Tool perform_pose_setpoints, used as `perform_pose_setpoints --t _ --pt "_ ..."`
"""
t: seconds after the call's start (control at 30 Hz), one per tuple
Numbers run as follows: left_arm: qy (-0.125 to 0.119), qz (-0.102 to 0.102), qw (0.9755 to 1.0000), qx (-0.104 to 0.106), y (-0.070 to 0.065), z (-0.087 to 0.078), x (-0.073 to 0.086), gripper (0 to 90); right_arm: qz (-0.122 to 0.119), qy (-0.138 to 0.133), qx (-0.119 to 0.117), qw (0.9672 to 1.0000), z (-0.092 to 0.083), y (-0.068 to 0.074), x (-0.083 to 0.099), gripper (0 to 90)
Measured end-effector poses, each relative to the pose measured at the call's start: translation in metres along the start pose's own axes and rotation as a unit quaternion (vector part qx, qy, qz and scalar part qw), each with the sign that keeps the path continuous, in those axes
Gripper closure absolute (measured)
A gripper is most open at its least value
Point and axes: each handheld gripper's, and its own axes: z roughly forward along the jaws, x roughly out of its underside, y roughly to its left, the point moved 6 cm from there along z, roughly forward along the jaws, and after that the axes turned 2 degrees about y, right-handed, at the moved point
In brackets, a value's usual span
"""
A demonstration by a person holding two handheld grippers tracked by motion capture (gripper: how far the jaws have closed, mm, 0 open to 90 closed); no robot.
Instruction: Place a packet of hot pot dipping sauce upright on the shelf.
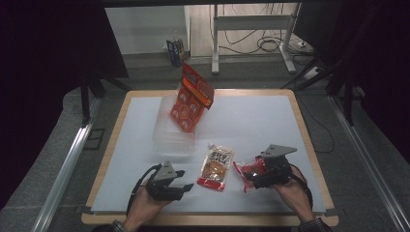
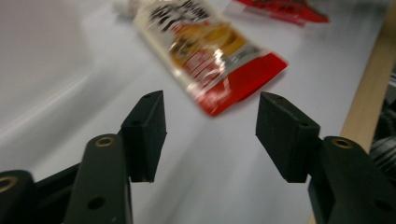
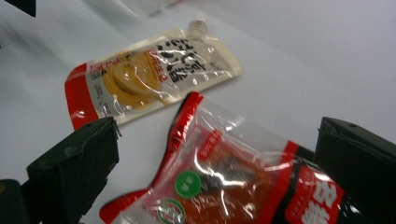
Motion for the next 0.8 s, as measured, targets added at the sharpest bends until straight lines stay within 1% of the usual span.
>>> perform_pose_setpoints --t 0.07,0.13,0.23,0.33,0.4,0.47,0.57,0.63,0.73,0.77,0.8 --pt "-0.002 0.005 0.9999 0.009 -0.005 0.008 -0.007 49.1 0.004 0.0 0.002 1.0 -0.003 -0.002 0.005 0.4" --pt "-0.002 0.015 0.9997 0.02 -0.011 0.018 -0.015 54.9 0.007 0.002 0.007 1.0 -0.007 -0.004 0.009 0.5" --pt "-0.001 0.03 0.9991 0.03 -0.018 0.03 -0.024 66.4 0.009 0.004 0.016 0.9998 -0.011 -0.007 0.016 0.7" --pt "0.005 0.043 0.9981 0.043 -0.026 0.045 -0.033 76.1 0.016 0.01 0.023 0.9996 -0.015 -0.01 0.023 0.8" --pt "0.01 0.053 0.9974 0.048 -0.03 0.054 -0.038 82.4 0.016 0.014 0.033 0.9992 -0.017 -0.012 0.028 1.3" --pt "0.007 0.057 0.9969 0.053 -0.035 0.063 -0.044 86.6 0.017 0.018 0.043 0.9988 -0.019 -0.014 0.032 1.3" --pt "-0.002 0.06 0.9964 0.06 -0.04 0.074 -0.054 89.8 0.028 0.017 0.043 0.9985 -0.022 -0.016 0.036 1.3" --pt "-0.001 0.067 0.9958 0.062 -0.042 0.08 -0.061 90.0 0.035 0.016 0.043 0.9983 -0.024 -0.017 0.039 1.3" --pt "0.0 0.075 0.995 0.067 -0.047 0.09 -0.069 90.0 0.04 0.016 0.046 0.998 -0.027 -0.02 0.042 1.3" --pt "-0.004 0.074 0.9951 0.066 -0.049 0.094 -0.072 90.0 0.041 0.017 0.047 0.9979 -0.028 -0.02 0.043 1.3" --pt "0.001 0.084 0.9943 0.065 -0.049 0.096 -0.075 90.0 0.041 0.017 0.048 0.9978 -0.029 -0.021 0.045 1.3"
